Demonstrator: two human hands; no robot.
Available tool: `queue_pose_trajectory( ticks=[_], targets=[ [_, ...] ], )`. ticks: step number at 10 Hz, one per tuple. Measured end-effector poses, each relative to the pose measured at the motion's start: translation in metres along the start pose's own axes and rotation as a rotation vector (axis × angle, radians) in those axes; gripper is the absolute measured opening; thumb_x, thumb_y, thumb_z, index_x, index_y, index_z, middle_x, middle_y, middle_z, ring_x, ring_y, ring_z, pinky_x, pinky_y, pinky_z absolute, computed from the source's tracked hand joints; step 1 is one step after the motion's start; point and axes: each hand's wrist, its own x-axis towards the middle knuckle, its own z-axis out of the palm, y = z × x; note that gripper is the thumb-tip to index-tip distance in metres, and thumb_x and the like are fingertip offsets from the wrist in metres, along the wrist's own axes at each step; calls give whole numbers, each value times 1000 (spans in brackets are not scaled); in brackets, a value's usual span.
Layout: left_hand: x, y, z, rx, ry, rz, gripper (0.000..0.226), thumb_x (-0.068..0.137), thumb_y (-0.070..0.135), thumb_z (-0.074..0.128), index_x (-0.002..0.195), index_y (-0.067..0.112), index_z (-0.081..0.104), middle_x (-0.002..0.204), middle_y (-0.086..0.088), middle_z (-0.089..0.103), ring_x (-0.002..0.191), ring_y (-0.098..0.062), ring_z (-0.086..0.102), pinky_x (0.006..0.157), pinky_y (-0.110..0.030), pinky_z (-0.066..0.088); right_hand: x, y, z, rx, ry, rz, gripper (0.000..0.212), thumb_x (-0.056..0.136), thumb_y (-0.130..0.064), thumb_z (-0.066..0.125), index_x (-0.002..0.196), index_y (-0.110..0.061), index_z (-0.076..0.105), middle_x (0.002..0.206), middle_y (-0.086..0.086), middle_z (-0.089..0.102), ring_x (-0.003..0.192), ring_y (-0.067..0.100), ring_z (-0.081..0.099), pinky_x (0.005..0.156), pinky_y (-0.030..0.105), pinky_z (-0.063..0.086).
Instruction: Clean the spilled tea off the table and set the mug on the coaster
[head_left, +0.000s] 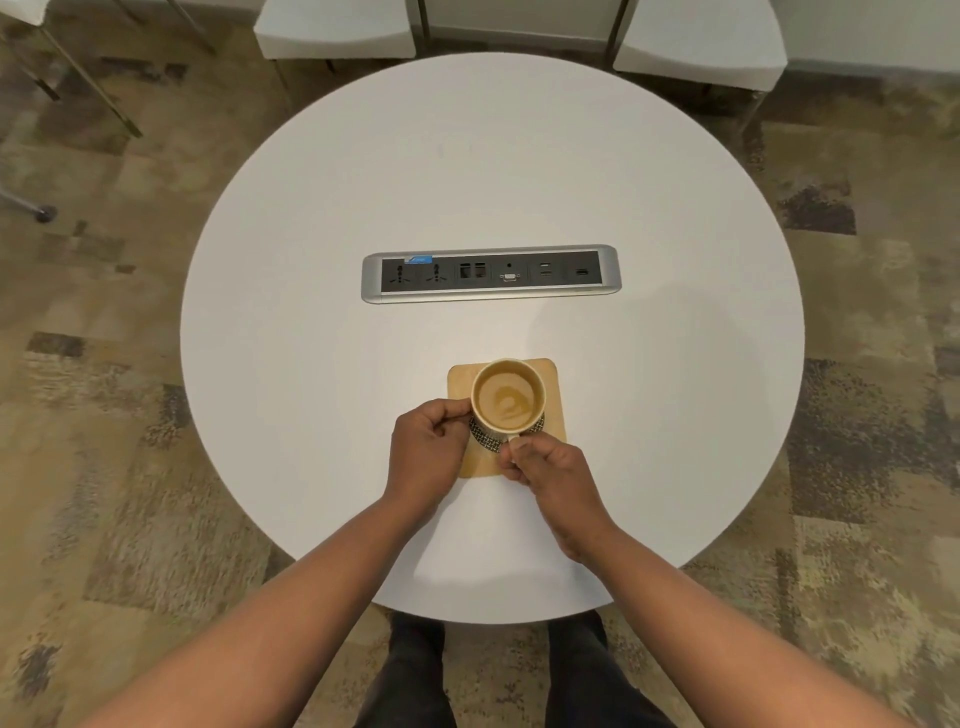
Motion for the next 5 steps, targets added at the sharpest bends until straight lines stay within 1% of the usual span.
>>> queue_pose_trajectory(
  ticks=[1, 2, 3, 4, 5],
  targets=[
    [0, 1, 1, 1, 12, 2, 30, 93, -4, 56, 104, 13, 78, 99, 4, 79, 91, -6, 73, 80, -21, 58, -2, 1, 0, -9, 16, -21, 20, 98, -18, 59, 88, -15, 75, 94, 10, 74, 87, 14, 69, 82, 27, 57],
    [1, 1, 2, 17, 79, -15, 23, 95, 2, 59, 104, 14, 76, 101, 2, 78, 96, -14, 73, 87, -29, 58, -5, 2, -4, -26, 161, -66, 14, 96, -24, 63, 88, -18, 72, 95, 2, 74, 85, 18, 72, 70, 25, 57],
    [1, 2, 2, 43, 124, -14, 21, 96, 6, 57, 106, 17, 73, 104, 4, 75, 101, -16, 70, 87, -29, 57, -4, 1, -16, -161, 314, -137, 14, 97, -27, 59, 86, -24, 67, 93, -2, 71, 81, 17, 68, 66, 22, 52],
    [2, 22, 1, 176, 184, 136, 27, 96, 9, 54, 117, 20, 67, 114, 9, 65, 111, -19, 63, 82, -18, 47, 4, -26, -31, -333, 425, -304, 14, 101, -27, 52, 90, -32, 61, 100, -12, 63, 88, -1, 60, 72, 20, 46],
    [-3, 51, -2, 301, 209, 351, 30, 97, 12, 57, 127, 18, 63, 124, 10, 60, 121, -20, 57, 91, -26, 48, 4, -58, -34, -405, 437, -440, 16, 102, -24, 48, 107, -31, 62, 112, -15, 61, 105, -5, 56, 86, 25, 48]
  ],
)
